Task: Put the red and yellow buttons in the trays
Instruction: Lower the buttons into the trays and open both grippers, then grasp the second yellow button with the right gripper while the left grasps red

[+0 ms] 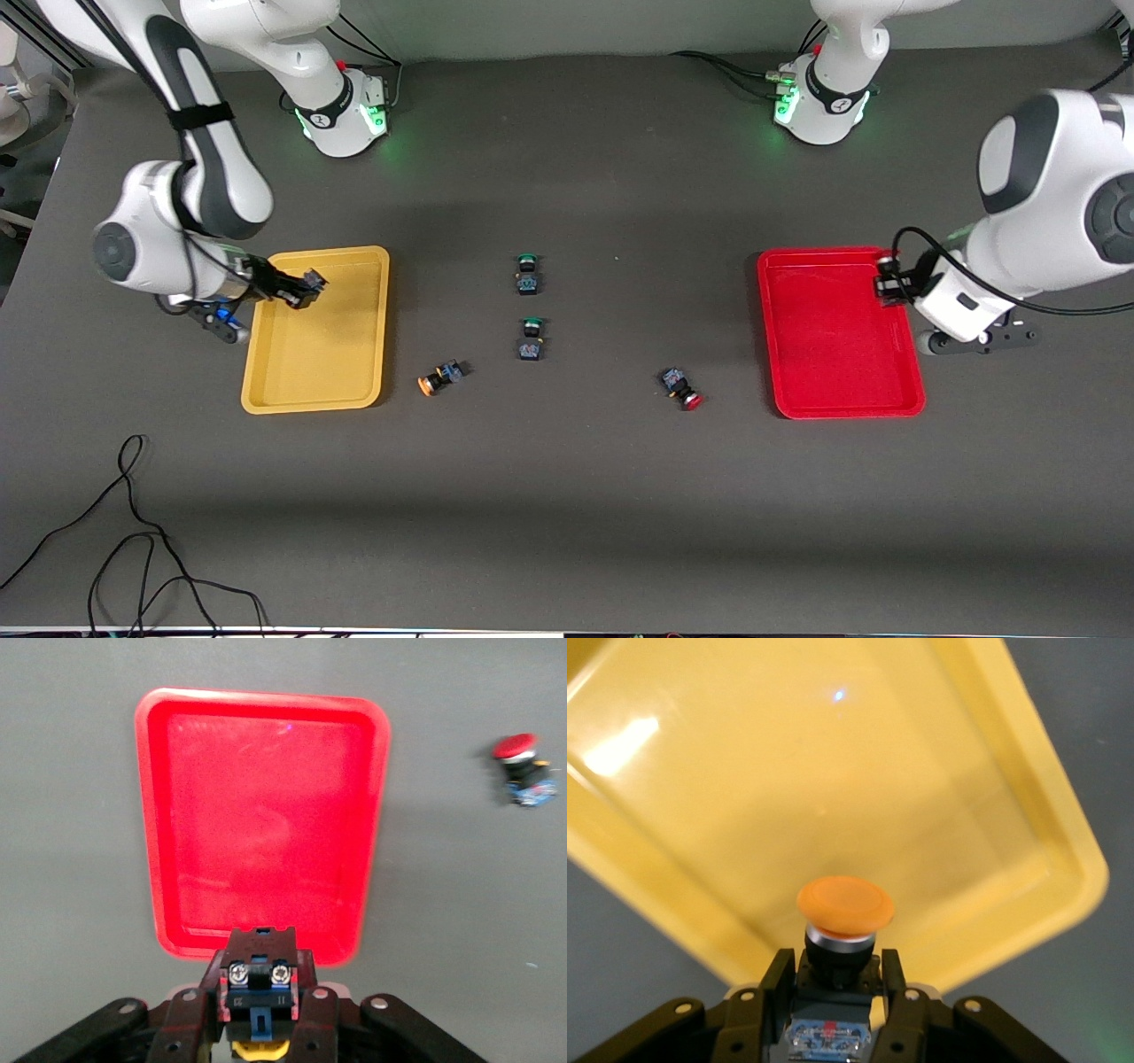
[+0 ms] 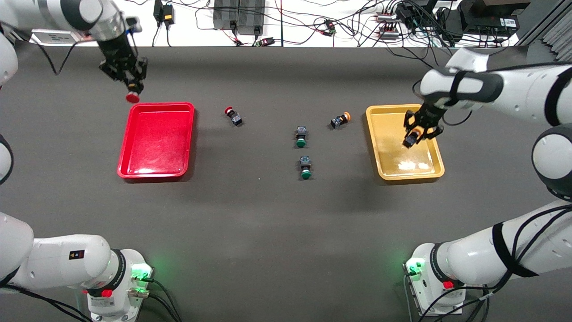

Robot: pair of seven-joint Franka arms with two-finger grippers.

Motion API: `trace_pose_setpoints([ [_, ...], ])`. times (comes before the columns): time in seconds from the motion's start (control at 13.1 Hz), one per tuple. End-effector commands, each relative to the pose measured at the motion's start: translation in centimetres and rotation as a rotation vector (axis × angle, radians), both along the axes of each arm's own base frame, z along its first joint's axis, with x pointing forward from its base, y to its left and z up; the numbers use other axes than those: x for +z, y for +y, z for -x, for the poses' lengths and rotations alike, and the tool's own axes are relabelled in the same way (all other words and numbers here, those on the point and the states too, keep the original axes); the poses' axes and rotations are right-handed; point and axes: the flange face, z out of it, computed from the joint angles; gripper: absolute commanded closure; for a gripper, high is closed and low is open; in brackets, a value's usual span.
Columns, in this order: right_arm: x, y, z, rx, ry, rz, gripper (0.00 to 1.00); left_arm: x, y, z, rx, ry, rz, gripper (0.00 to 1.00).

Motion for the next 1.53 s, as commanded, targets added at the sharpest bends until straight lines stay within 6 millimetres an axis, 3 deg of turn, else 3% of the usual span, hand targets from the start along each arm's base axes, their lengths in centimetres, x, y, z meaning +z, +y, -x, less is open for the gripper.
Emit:
trace_pose_setpoints([
  [0.0, -3.4, -1.3, 1.6, 0.009, -0.003, -0.001, 0.92, -11.3, 2.4, 1.8, -0.034, -0.034, 0.055, 1.0],
  [0.15, -5.3, -1.6, 1.8, 0.003, 0.017, 0.013, 0.88, -17.9, 2.7, 2.9, -0.018, -0.051, 0.074, 1.0],
  [0.23, -5.9, -1.7, 1.8, 0.001, 0.019, 0.02, 0.75, -19.7, 2.6, 3.7, -0.016, -0.048, 0.077, 1.0],
  [0.31, -5.9, -1.7, 1.7, -0.001, 0.017, 0.019, 0.3, -20.5, 2.9, 4.6, -0.012, -0.027, 0.077, 1.0],
  [0.38, -5.7, -1.7, 1.6, -0.012, 0.012, 0.013, 0.01, -20.6, 3.4, 5.3, -0.003, -0.008, 0.074, 1.0],
  [0.46, -5.1, -1.7, 1.4, -0.02, 0.004, 0.007, 0.0, -20.6, 3.4, 5.6, 0.0, 0.014, 0.073, 0.75],
  [0.53, -4.3, -1.6, 0.9, -0.027, -0.01, 0.004, 0.0, -20.2, 3.5, 5.4, 0.005, 0.021, 0.071, 0.01],
  [0.61, -3.1, -1.3, 0.5, -0.028, -0.036, 0.0, 0.0, -18.9, 4.1, 4.9, 0.004, 0.019, 0.07, 0.0],
  [0.76, 0.3, 0.1, -2.0, -0.041, -0.089, -0.007, 0.0, -14.4, 3.8, 2.3, 0.004, 0.026, 0.064, 0.0],
  [0.92, 4.3, 4.3, -6.1, -0.056, -0.131, -0.017, 0.0, -10.3, 2.5, -0.4, -0.006, 0.026, 0.067, 0.0],
  [0.99, 5.6, 7.0, -8.1, -0.099, -0.149, -0.016, 0.0, -8.0, -0.4, -1.8, 0.004, -0.009, 0.059, 0.0],
  [1.15, 7.0, 12.2, -11.5, -0.208, -0.158, -0.019, 0.0, -6.1, -6.4, -3.9, 0.079, -0.059, 0.052, 0.0],
  [1.3, 5.8, 17.1, -13.9, -0.33, -0.127, -0.022, 0.0, -7.8, -12.2, -7.1, 0.182, -0.07, 0.07, 0.0],
  [1.45, 3.9, 21.4, -15.0, -0.392, -0.098, -0.026, 0.0, -12.8, -18.2, -9.8, 0.236, -0.045, 0.094, 0.0],
])
